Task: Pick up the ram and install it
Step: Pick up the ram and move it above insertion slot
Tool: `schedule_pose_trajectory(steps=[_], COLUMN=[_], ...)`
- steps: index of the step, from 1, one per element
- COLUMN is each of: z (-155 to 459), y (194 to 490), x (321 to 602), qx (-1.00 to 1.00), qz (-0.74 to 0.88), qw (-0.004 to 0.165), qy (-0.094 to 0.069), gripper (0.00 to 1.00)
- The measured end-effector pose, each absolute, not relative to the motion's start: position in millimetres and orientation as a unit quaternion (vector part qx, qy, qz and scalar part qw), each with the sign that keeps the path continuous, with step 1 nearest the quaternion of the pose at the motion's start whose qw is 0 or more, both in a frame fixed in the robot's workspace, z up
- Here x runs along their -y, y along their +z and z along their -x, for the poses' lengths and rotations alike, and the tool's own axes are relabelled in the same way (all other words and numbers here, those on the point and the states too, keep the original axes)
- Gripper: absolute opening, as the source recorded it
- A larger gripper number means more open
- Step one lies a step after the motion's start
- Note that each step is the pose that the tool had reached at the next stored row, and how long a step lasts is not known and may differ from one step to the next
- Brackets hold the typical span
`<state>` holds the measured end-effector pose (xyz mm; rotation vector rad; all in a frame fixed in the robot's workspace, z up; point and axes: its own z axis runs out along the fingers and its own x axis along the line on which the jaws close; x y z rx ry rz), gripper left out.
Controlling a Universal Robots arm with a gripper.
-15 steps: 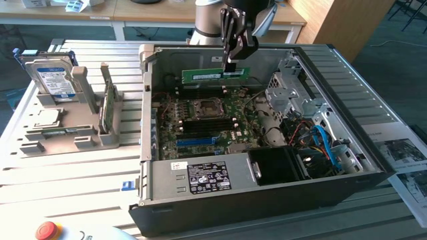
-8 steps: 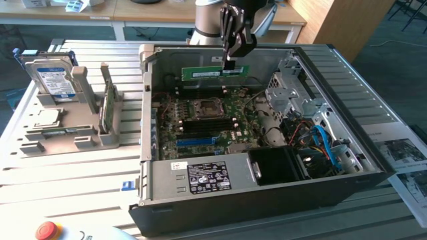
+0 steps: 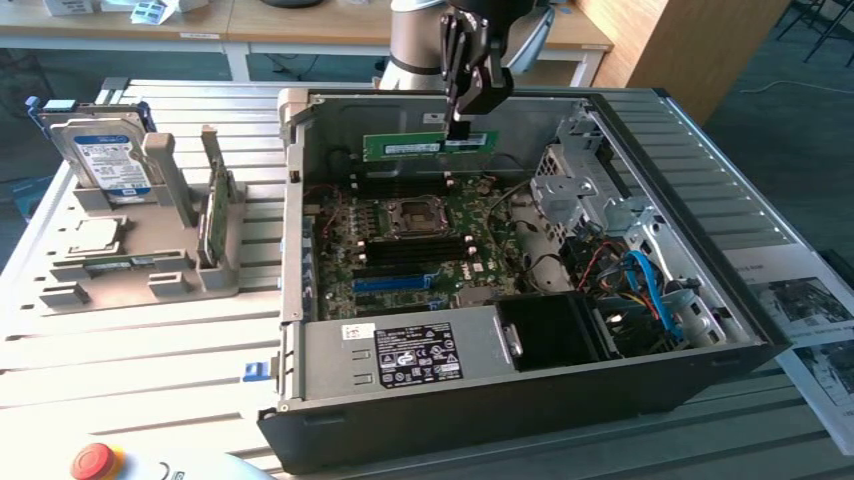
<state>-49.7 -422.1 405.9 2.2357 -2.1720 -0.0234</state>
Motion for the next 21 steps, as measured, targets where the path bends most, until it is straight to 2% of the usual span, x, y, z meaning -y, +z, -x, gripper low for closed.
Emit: schedule_pose_trajectory(steps=[21], z=[47.8], y=[405.4], x=[417.1], qx=[0.702], qz=[-0.712], qw=[0.014], qy=[-0.01], gripper=[0.12])
